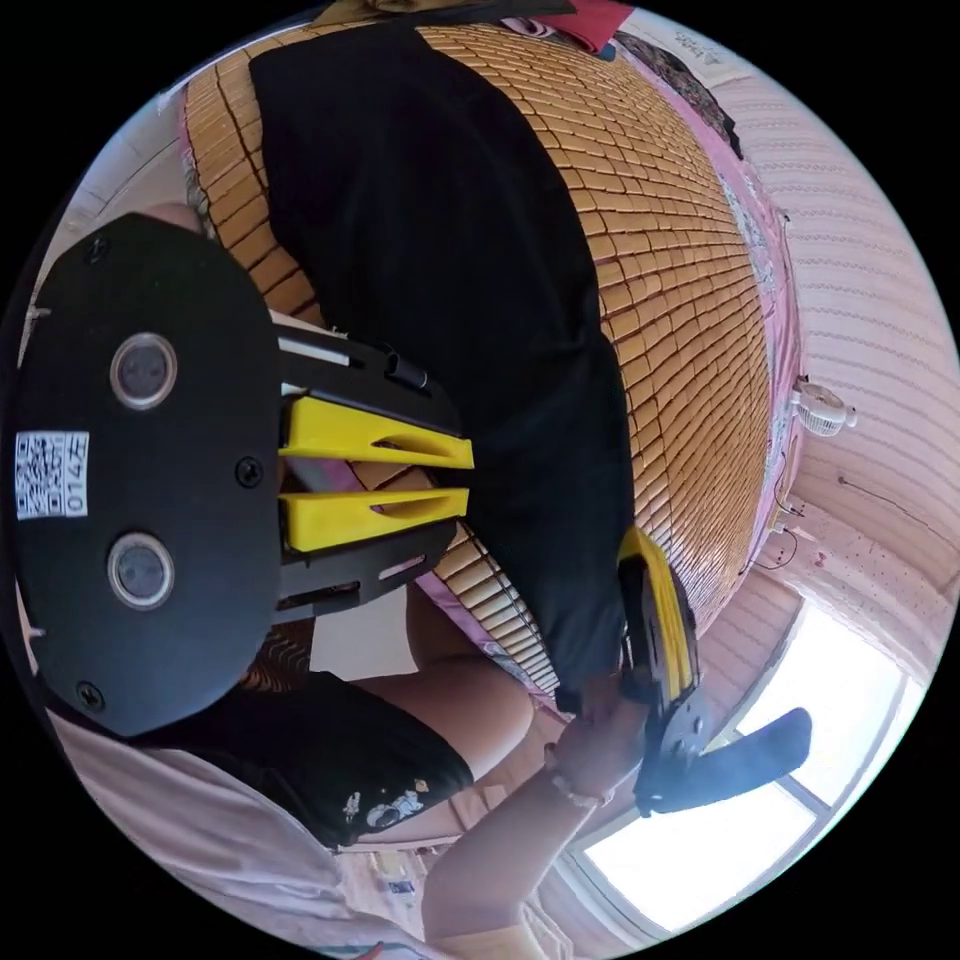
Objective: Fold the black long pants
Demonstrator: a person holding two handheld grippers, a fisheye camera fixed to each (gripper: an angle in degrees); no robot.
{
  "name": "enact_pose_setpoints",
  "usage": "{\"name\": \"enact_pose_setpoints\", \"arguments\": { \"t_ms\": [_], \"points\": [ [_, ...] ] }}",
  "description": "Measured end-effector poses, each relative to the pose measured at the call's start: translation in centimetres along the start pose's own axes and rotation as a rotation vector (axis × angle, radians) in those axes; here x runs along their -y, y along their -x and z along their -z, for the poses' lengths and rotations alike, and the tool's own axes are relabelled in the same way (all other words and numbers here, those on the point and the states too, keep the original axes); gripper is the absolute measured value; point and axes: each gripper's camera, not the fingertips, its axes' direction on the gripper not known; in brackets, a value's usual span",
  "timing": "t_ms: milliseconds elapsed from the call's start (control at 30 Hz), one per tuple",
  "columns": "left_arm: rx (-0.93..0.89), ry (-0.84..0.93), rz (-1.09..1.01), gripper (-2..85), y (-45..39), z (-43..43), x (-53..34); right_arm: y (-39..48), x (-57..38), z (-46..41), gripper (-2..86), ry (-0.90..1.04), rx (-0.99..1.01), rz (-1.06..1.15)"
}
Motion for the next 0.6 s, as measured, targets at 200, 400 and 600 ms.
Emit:
{"name": "enact_pose_setpoints", "arguments": {
  "t_ms": [200, 400, 600],
  "points": [
    [0.133, -0.201, 0.032, 5.8, 5.1, 7.6, -4.8, 6.2, 13.0, -6.1, 1.5, -0.01, 0.096, 0.261],
    [0.265, -0.23, 0.343, 4.9, 14.7, 13.3, -13.4, 10.2, 21.6, -13.0, 0.2, 0.092, 0.155, 0.327],
    [0.402, -0.341, 0.586, 0.3, 19.1, 12.7, -16.8, 7.7, 21.3, -15.4, -0.9, 0.151, 0.036, 0.202]
  ]
}}
